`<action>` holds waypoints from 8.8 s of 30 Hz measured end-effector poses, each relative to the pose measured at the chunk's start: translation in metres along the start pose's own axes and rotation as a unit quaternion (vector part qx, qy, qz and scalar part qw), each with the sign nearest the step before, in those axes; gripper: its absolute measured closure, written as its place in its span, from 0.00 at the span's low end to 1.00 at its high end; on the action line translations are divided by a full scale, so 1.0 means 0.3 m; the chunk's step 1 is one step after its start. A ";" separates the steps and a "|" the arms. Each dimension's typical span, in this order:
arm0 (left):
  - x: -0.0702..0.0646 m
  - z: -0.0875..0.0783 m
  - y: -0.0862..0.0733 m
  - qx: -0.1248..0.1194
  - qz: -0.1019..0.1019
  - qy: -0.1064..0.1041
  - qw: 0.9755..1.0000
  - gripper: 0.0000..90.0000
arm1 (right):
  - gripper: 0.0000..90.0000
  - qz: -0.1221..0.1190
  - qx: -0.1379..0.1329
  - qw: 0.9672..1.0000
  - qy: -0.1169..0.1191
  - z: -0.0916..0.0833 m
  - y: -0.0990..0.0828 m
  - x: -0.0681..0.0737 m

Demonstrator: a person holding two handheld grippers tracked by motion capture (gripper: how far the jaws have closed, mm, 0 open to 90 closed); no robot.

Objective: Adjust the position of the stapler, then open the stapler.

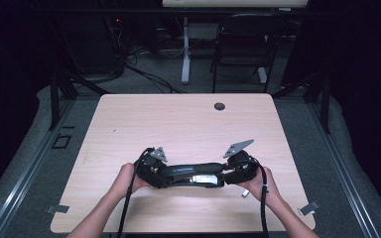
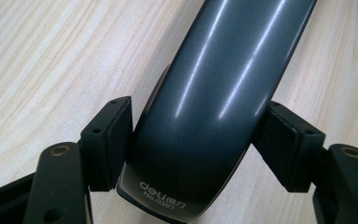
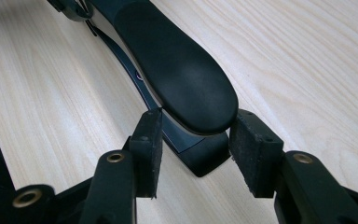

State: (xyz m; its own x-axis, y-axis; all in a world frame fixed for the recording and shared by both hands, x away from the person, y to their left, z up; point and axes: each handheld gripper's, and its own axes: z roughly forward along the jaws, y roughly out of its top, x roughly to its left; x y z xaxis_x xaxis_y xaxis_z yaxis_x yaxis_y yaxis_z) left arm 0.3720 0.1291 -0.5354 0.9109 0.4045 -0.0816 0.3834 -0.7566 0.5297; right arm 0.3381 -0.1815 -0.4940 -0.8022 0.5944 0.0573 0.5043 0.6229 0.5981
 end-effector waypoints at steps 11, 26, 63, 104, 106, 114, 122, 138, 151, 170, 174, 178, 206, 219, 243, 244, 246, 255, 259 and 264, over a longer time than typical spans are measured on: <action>-0.007 -0.002 0.005 0.009 -0.004 0.005 1.000 0.35 | 0.61 -0.010 -0.001 1.000 0.002 0.003 0.001 -0.005; -0.010 -0.066 -0.031 -0.029 -0.045 0.035 0.998 0.17 | 0.38 0.009 0.002 1.000 -0.008 -0.026 -0.009 -0.003; -0.287 -0.114 0.065 -0.131 -0.097 0.076 0.984 0.15 | 0.18 0.037 0.024 0.999 -0.027 -0.040 -0.069 0.066; -0.393 0.112 0.116 -0.138 -0.075 0.109 0.982 0.76 | 0.89 -0.015 0.012 0.997 -0.072 0.084 -0.083 0.100; -0.390 0.122 0.115 -0.139 -0.085 0.114 0.980 0.80 | 0.90 -0.017 0.012 0.997 -0.074 0.100 -0.089 0.106; -0.377 0.145 0.117 -0.158 -0.111 0.125 0.973 0.91 | 0.93 -0.027 0.014 0.995 -0.092 0.128 -0.085 0.110; -0.375 0.160 0.133 -0.161 -0.118 0.129 0.971 0.99 | 0.96 -0.027 0.019 0.995 -0.099 0.165 -0.099 0.109; -0.366 0.187 0.139 -0.182 -0.125 0.147 0.964 1.00 | 1.00 -0.032 -0.007 0.993 -0.116 0.181 -0.113 0.123; -0.371 0.208 0.144 -0.194 -0.122 0.155 0.961 1.00 | 1.00 -0.031 -0.017 0.991 -0.129 0.179 -0.126 0.126; -0.386 0.224 0.147 -0.227 -0.153 0.159 0.948 1.00 | 1.00 -0.024 -0.031 0.990 -0.136 0.185 -0.134 0.135; -0.385 0.216 0.154 -0.236 -0.152 0.162 0.946 1.00 | 1.00 -0.022 -0.032 0.990 -0.139 0.186 -0.136 0.137; -0.385 0.218 0.156 -0.237 -0.156 0.161 0.945 1.00 | 1.00 -0.022 -0.031 0.990 -0.138 0.184 -0.136 0.136; -0.365 0.101 0.165 -0.292 -0.156 0.175 0.927 1.00 | 1.00 -0.024 -0.034 0.991 -0.131 0.184 -0.134 0.129; -0.354 0.045 0.161 -0.312 -0.157 0.181 0.919 1.00 | 1.00 -0.025 -0.029 0.991 -0.129 0.182 -0.134 0.128; -0.335 -0.032 0.136 -0.334 -0.165 0.184 0.910 1.00 | 1.00 -0.022 -0.030 0.991 -0.131 0.184 -0.133 0.130; -0.334 -0.035 0.136 -0.335 -0.168 0.182 0.909 1.00 | 1.00 -0.022 -0.030 0.991 -0.131 0.184 -0.133 0.130; -0.332 -0.042 0.134 -0.335 -0.171 0.181 0.909 1.00 | 1.00 -0.022 -0.030 0.991 -0.131 0.184 -0.133 0.130; -0.313 -0.085 0.116 -0.342 -0.201 0.158 0.904 1.00 | 1.00 -0.023 -0.028 0.991 -0.126 0.182 -0.132 0.126; -0.309 -0.094 0.114 -0.341 -0.205 0.153 0.904 1.00 | 1.00 -0.024 -0.026 0.991 -0.126 0.181 -0.132 0.126; -0.308 -0.110 0.110 -0.344 -0.205 0.154 0.903 1.00 | 1.00 -0.023 -0.026 0.991 -0.126 0.182 -0.132 0.126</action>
State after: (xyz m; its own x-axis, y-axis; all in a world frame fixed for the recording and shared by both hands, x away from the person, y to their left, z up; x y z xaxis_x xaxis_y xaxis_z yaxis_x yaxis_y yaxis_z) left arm 0.2957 0.0837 -0.4825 0.5874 0.7820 -0.2084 0.3980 -0.0550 0.9157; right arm 0.3054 -0.1560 -0.5590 -0.7152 0.6781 -0.1695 0.4458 0.6294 0.6365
